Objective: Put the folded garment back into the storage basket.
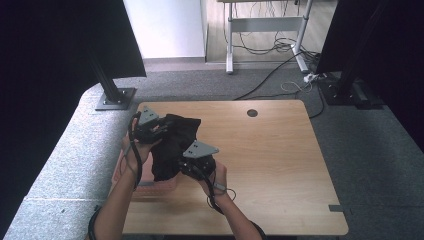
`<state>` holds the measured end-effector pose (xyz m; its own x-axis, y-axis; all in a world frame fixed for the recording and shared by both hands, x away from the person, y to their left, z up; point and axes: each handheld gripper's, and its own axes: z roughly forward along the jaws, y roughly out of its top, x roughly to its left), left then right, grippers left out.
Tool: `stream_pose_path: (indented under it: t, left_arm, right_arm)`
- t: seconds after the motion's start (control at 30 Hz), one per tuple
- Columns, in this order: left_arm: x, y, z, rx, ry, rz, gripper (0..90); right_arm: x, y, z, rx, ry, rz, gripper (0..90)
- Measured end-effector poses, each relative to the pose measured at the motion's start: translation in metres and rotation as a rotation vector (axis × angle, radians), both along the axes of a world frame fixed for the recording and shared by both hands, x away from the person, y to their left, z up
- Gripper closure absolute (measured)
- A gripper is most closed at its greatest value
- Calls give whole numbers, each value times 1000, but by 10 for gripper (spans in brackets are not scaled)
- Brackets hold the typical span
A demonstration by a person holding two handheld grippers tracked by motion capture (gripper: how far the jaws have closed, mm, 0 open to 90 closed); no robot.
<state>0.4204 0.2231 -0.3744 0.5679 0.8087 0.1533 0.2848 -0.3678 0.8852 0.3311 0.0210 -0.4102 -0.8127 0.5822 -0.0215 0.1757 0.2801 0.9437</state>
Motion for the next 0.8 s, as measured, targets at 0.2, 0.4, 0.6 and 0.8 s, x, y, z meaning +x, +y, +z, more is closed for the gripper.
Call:
stream_pose_path:
  t: [0.2,0.4,0.6,0.8]
  left_arm:
    - [-1,8,1,1,-1,12,721]
    - [3,14,-1,13,2,21,721]
    - [5,24,-6,8,9,35,721]
    - [8,35,-10,14,15,50,721]
  right_arm:
    - [2,9,0,6,5,-2,680]
    - [4,20,-2,-1,5,7,680]
    - [10,26,-8,4,18,10,680]
    - [13,37,-13,1,23,16,680]
